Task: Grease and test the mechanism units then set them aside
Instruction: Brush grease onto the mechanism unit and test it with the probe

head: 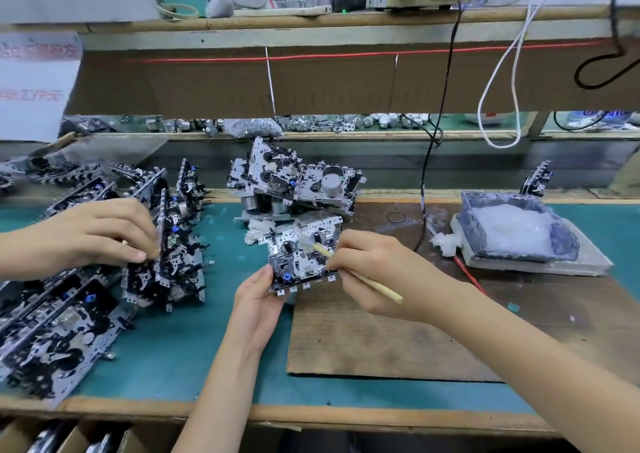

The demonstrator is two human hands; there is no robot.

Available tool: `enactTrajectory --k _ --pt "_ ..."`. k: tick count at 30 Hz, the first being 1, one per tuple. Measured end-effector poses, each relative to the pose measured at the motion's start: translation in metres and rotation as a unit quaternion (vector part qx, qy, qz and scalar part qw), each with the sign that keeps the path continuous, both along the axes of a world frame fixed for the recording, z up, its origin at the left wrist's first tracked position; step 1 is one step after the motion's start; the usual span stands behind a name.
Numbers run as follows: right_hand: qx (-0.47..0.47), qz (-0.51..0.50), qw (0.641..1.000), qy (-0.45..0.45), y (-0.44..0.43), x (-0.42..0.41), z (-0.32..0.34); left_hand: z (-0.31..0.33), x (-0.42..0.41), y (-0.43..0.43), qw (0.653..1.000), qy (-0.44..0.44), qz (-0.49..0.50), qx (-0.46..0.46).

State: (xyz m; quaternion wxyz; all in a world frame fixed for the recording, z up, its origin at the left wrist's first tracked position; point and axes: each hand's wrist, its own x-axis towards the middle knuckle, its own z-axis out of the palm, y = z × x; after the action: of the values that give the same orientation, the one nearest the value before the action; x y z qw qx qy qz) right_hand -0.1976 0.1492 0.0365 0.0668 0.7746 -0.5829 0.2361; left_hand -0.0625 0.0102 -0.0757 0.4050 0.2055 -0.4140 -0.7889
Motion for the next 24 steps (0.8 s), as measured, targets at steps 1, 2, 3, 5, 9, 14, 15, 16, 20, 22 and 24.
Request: enactTrajectory --k 1,2,3,5,9,14,15,16,20,22,24 --pt "-0.001 -0.001 1.0 -0.001 0.0 0.0 0.0 -0.001 0.0 0.0 1.0 -0.003 0.001 -0.001" --pt "-0.005 -0.002 1.0 -0.002 0.001 0.0 0.001 -0.001 0.0 -0.001 1.0 -0.007 0.001 -0.002" --pt "-0.013 -0.003 1.0 -0.004 0.001 0.0 0.001 0.0 0.001 -0.001 1.0 -0.013 0.001 -0.003" --pt "-0.04 -0.011 0.999 -0.01 0.003 0.0 0.001 0.0 0.0 -0.001 1.0 -0.024 0.006 0.0" --pt "-0.094 -0.081 0.992 0.028 0.003 -0.006 -0.005 0.001 0.001 0.0 1.0 -0.019 0.015 0.01" --pt "-0.04 -0.296 0.95 0.093 0.014 -0.032 -0.02 0.0 0.002 0.0 1.0 -0.001 0.002 0.007" --pt "-0.013 -0.352 0.929 0.109 0.018 -0.038 -0.023 0.0 0.001 0.0 1.0 -0.001 -0.001 0.008" --pt "0.007 -0.402 0.907 0.125 0.025 -0.044 -0.025 0.0 0.0 0.0 1.0 0.0 -0.004 0.009" --pt "0.154 -0.52 0.825 0.157 0.048 -0.06 -0.031 -0.001 -0.006 0.001 1.0 -0.006 -0.006 0.012" --pt "0.234 -0.531 0.799 0.157 0.056 -0.066 -0.037 0.0 -0.01 0.003 1.0 -0.004 -0.008 0.013" --pt "0.258 -0.519 0.798 0.162 0.061 -0.067 -0.041 0.001 -0.015 0.007 1.0 -0.001 -0.009 0.018"
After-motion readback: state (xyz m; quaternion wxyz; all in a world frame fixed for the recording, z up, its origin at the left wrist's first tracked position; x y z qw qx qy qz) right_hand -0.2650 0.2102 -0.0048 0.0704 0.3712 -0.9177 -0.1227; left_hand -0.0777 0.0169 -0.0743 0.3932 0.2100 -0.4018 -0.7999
